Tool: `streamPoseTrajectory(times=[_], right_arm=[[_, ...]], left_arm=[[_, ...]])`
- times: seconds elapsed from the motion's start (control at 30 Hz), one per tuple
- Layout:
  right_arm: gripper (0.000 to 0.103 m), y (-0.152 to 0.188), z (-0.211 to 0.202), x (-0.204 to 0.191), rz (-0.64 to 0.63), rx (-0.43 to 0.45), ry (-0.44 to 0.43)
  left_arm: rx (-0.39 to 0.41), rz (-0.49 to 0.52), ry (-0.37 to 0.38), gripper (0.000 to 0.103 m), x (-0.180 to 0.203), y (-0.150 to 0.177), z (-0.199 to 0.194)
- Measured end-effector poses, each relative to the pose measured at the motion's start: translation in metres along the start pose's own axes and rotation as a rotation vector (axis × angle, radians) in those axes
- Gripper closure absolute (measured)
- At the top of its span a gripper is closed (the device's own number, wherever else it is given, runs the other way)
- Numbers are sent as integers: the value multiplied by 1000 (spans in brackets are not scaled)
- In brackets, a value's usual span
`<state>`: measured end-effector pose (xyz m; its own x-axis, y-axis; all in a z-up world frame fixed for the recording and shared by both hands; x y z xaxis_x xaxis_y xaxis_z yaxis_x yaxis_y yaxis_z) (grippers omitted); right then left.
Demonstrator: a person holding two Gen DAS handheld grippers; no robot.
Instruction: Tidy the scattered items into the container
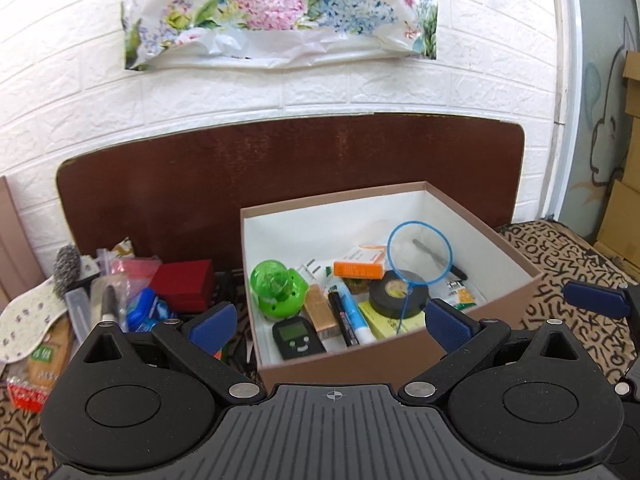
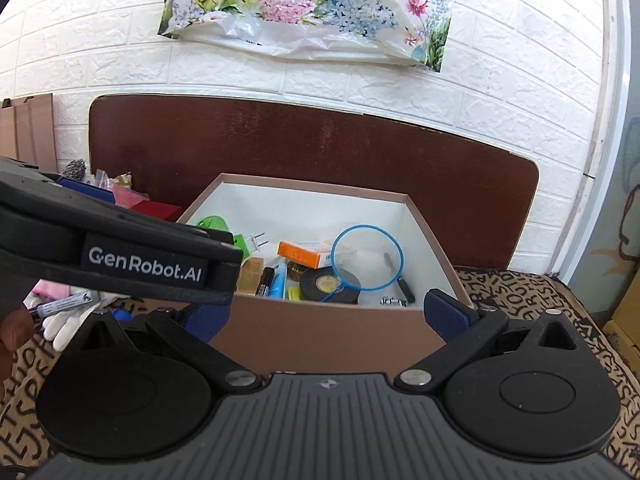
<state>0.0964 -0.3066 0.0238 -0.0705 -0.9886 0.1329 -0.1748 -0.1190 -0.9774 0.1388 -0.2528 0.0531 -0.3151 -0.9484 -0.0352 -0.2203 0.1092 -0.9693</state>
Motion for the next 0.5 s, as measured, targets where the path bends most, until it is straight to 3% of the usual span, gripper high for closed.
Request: streamPoseTrajectory(times=[0.5], right_arm=[[0, 13, -59, -8, 15, -25, 17]], left_arm=[[-35, -12, -26, 0, 2, 28, -70]])
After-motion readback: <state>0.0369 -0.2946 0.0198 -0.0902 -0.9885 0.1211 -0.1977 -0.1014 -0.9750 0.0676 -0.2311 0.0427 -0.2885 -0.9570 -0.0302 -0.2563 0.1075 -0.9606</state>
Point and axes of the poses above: each gripper's, at about its wrist camera, not at the fingertips, and z roughly the way its jaws point, x to its right, y to its underside, the point moved 3 cm from there along z, roughly the way its jaws point, and after that the axes turned 15 degrees about x, right-handed, at the moved point
